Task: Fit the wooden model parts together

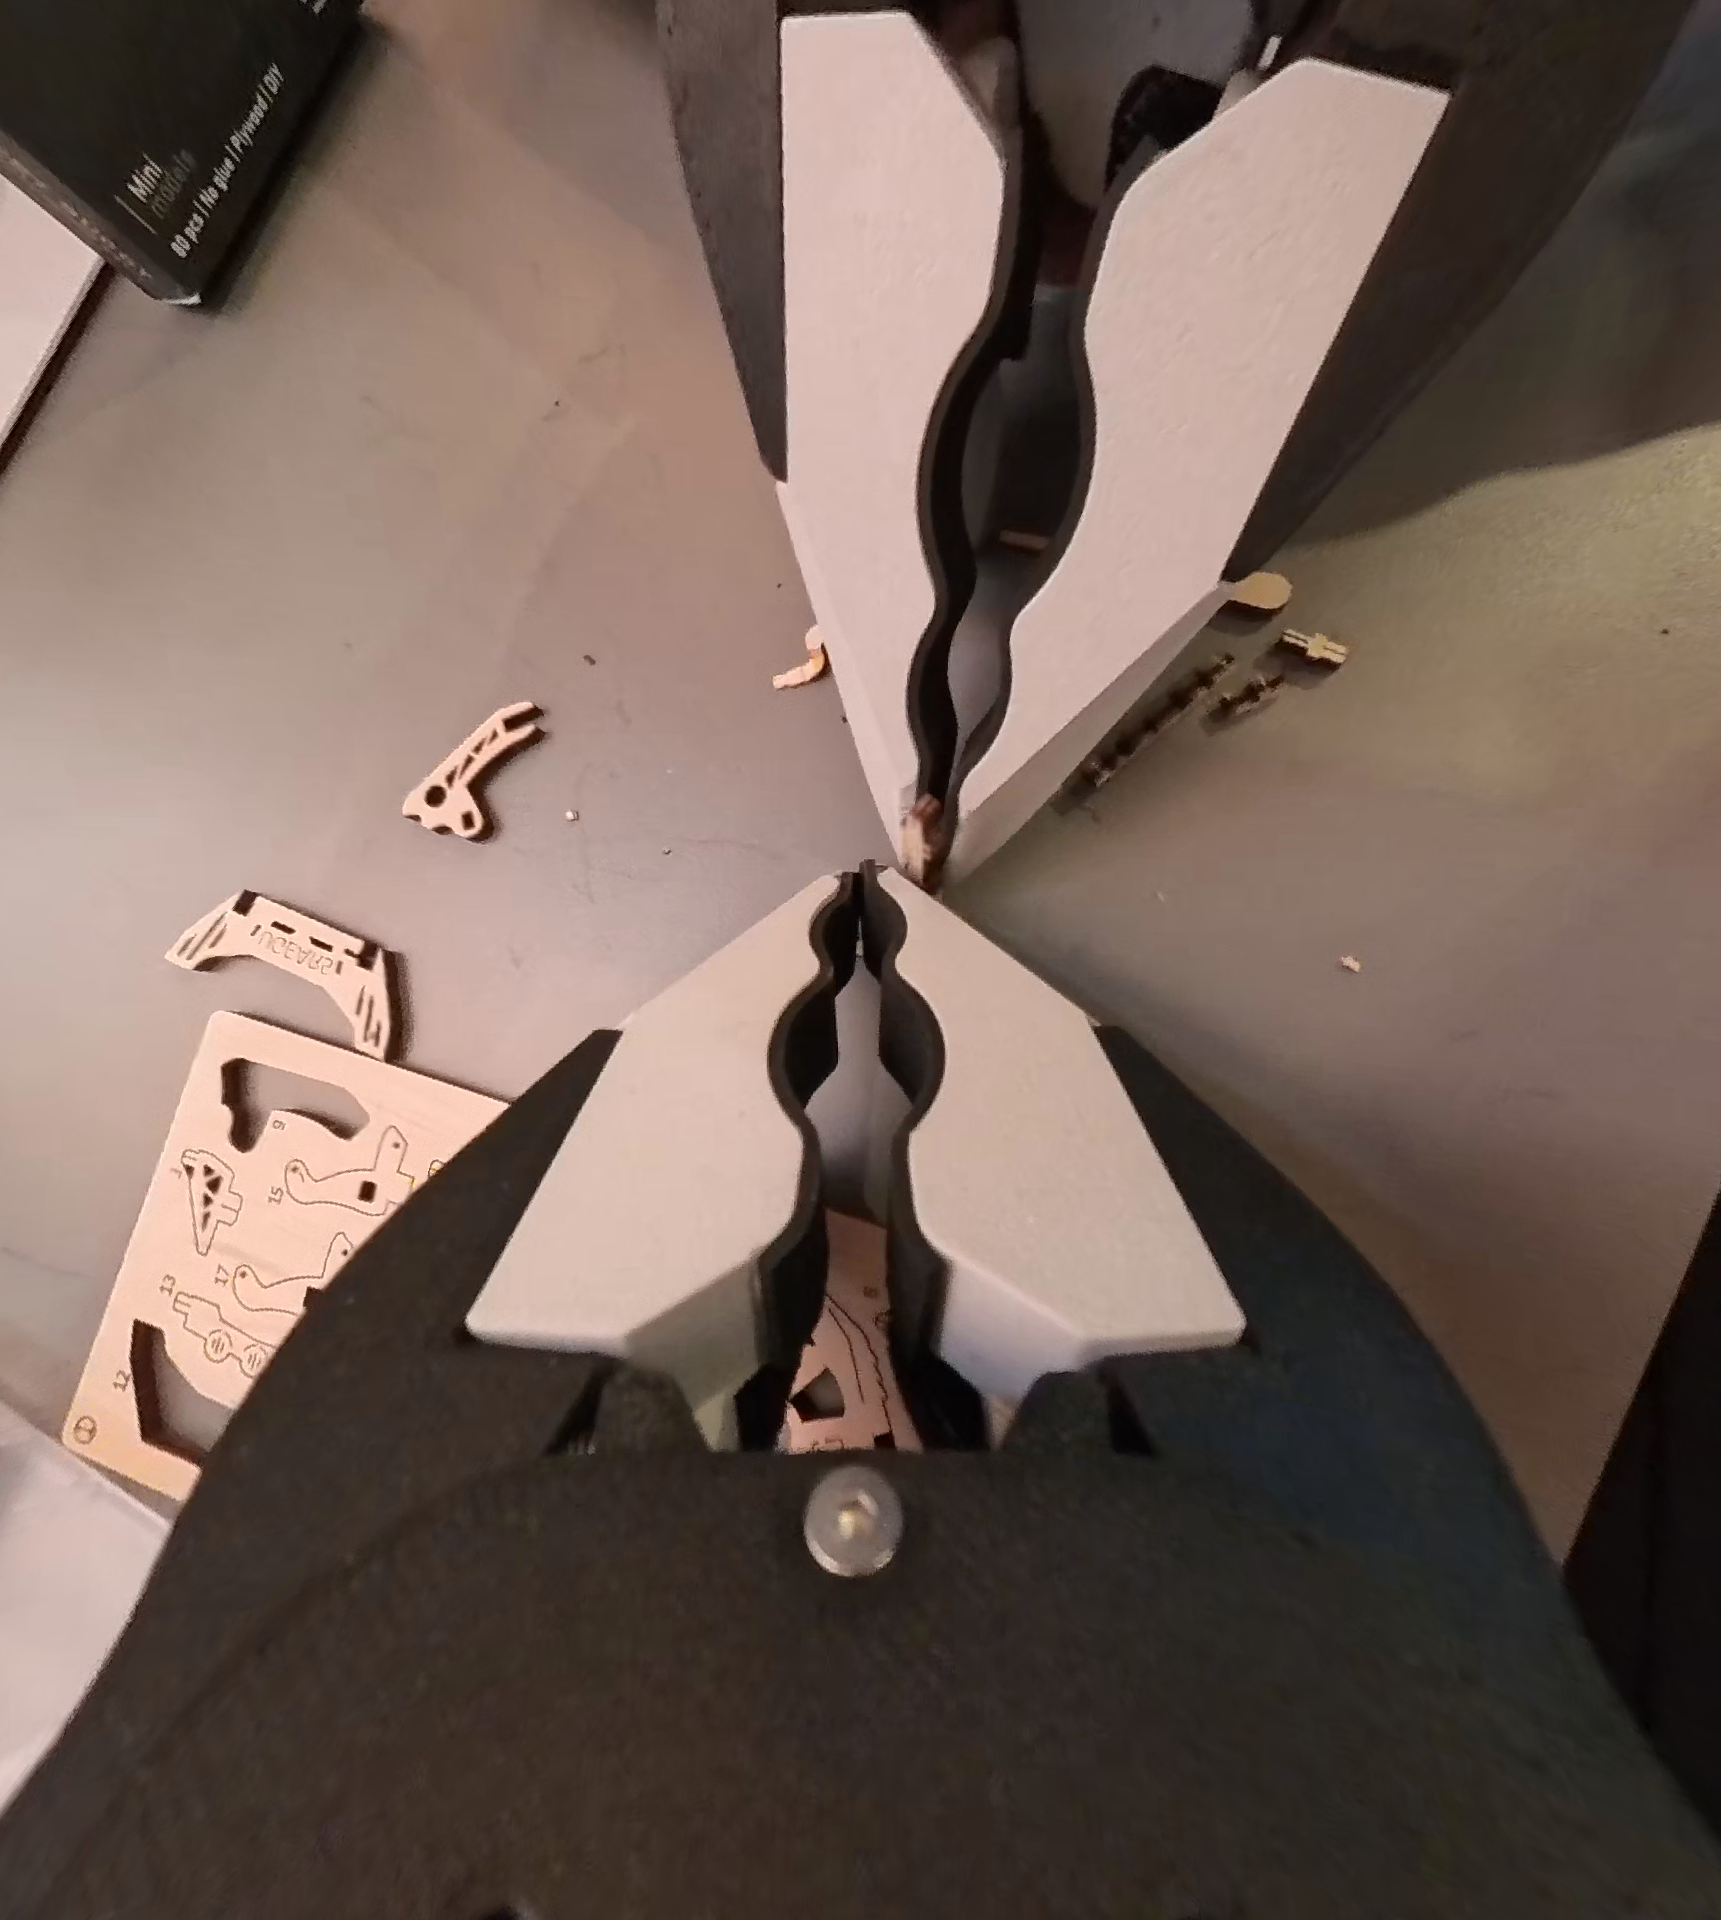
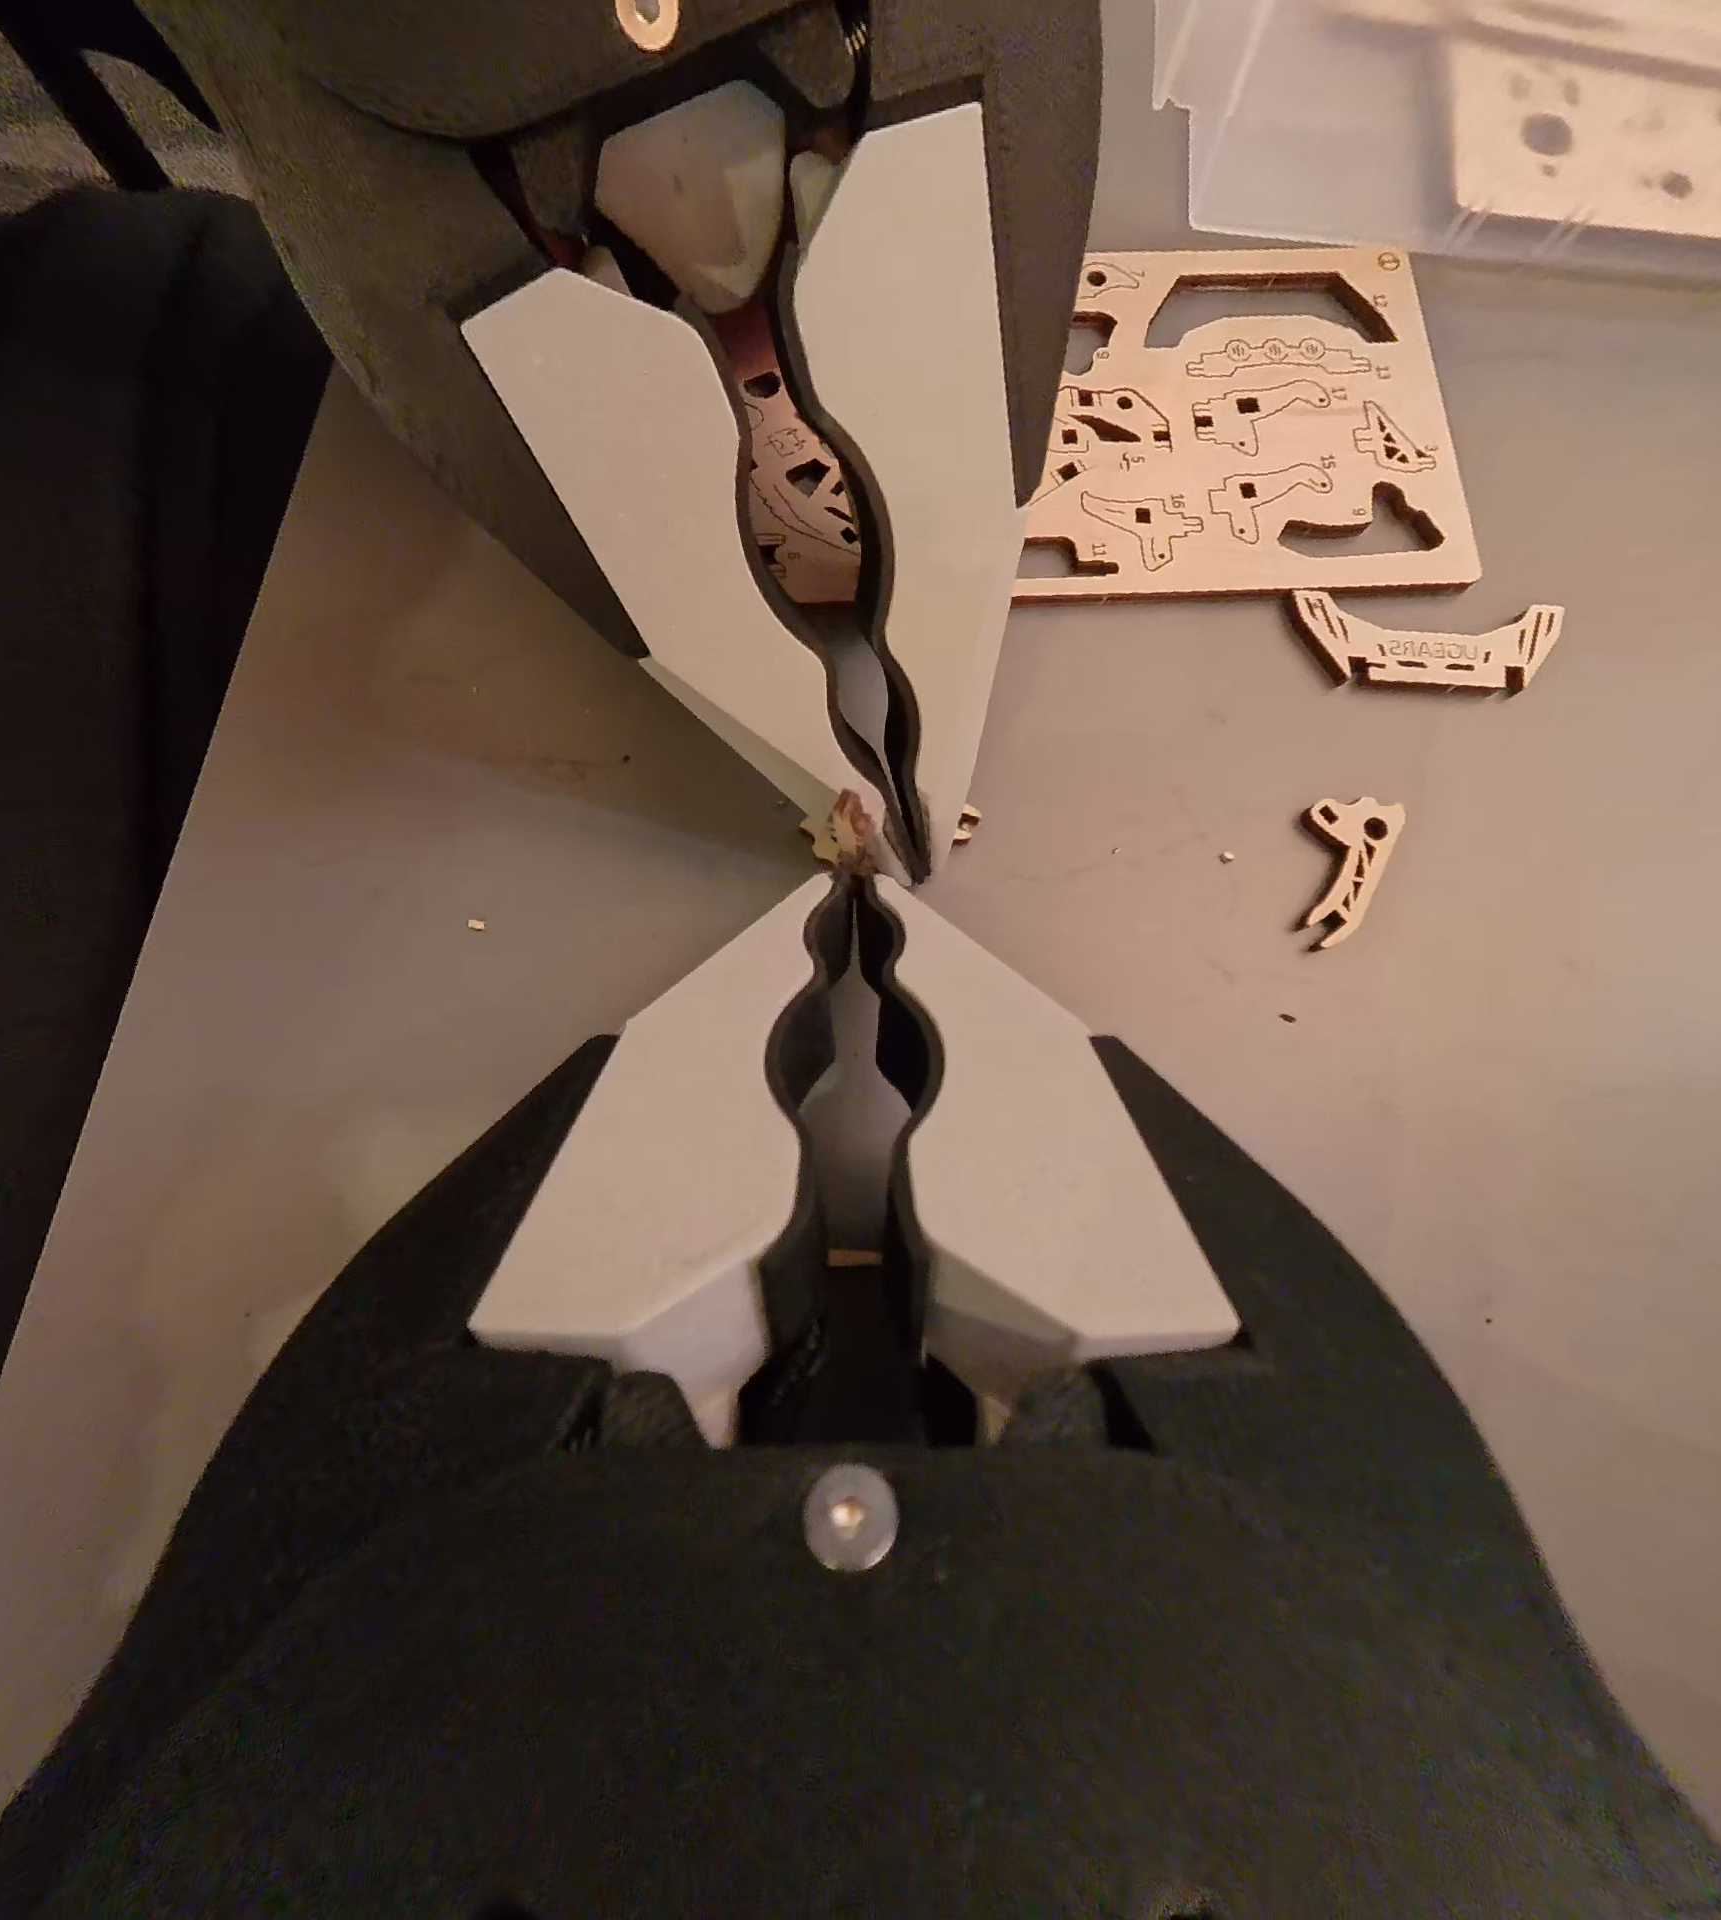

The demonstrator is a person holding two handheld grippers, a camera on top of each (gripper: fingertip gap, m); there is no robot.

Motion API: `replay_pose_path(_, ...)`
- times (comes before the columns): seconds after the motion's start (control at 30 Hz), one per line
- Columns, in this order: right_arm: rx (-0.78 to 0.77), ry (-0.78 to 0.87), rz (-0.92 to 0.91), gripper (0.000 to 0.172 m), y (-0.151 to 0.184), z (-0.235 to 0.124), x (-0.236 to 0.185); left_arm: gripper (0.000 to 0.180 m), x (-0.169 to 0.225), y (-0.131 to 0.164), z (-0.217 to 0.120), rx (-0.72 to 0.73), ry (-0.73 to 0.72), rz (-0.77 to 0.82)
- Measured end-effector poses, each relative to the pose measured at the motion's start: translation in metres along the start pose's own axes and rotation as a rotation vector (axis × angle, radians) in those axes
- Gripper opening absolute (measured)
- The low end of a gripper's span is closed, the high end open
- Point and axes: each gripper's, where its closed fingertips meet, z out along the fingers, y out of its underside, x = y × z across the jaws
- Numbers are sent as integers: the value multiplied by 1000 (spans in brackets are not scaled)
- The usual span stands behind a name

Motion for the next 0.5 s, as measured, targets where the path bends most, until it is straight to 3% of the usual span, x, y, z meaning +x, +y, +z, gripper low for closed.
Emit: replay_pose_path(0.5,11,5,37,5,0,-2,-1,0,0,-1,1,13,14,-10)
